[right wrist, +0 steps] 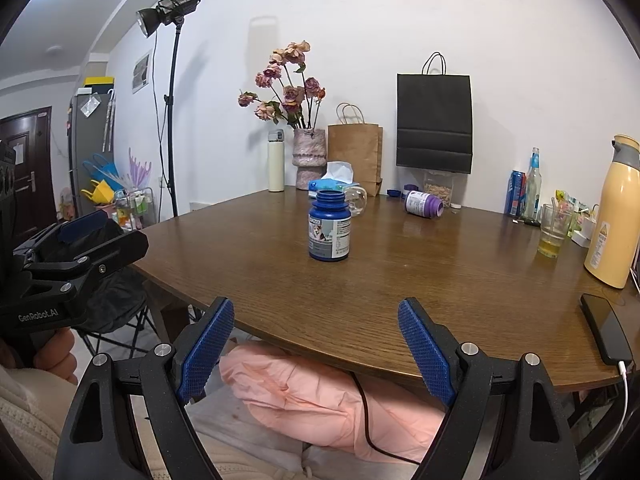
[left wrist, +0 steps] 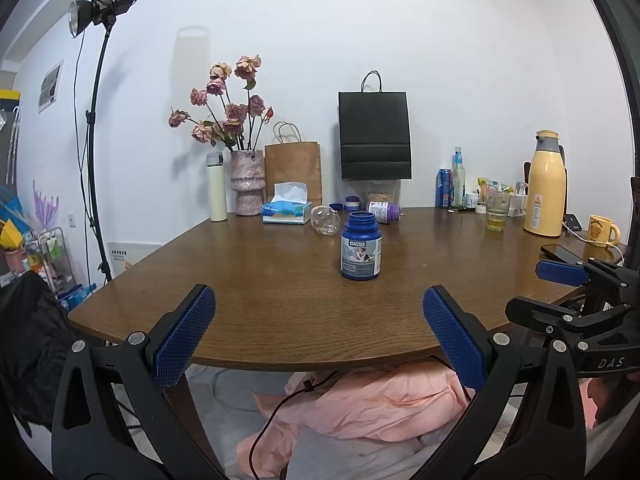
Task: Flip cup upright
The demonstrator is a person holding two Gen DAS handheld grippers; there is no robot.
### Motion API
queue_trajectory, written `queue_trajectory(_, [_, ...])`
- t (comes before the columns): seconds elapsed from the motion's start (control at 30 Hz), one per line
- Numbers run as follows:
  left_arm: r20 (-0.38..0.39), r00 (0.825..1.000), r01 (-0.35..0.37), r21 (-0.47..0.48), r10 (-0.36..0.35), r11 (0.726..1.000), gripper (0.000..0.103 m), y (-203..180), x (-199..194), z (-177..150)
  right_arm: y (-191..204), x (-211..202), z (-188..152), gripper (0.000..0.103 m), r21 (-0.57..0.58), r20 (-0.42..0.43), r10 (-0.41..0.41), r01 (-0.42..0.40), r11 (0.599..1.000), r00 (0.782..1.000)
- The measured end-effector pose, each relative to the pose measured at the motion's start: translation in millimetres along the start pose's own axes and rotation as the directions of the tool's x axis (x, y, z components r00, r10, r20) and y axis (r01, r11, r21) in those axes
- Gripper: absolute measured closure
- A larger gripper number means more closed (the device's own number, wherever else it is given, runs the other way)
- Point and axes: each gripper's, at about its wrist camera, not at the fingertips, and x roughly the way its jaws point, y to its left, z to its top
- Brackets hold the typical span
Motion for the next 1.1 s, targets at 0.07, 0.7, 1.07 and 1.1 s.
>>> queue_trajectory(0.07, [0.000, 1.000, -0.002, -0.001, 0.002, 1.000, 0.000, -0.4, -0.1, 0.2, 0.0, 0.1, 0.0, 0.015, 0.001, 0.000, 0.000, 0.000, 1.000, 1.000])
queue_trajectory(0.7, [0.000, 1.000, -0.002, -0.003, 0.002, 1.000, 0.000, 0.2, -0.3, -0.4, -1.0, 2.8, -1.1, 0.015, 0.000, -0.007, 0.008, -0.008, 1.000, 1.000])
queue_trajectory(1.07, [0.000, 1.000, -0.002, -0.003, 0.002, 1.000, 0.000, 0.0, 0.1, -0.3, -0.8, 3.0, -1.0, 0.015, 0.000, -0.007, 0.007, -0.008, 1.000, 1.000])
queue_trajectory(1.1, [0.001, 1.000, -0.003, -0.003, 0.003, 1.000, 0.000, 0.2, -0.4, -0.7, -0.8, 3.0, -1.1, 0.015, 0.000, -0.008, 0.007, -0.007, 1.000, 1.000])
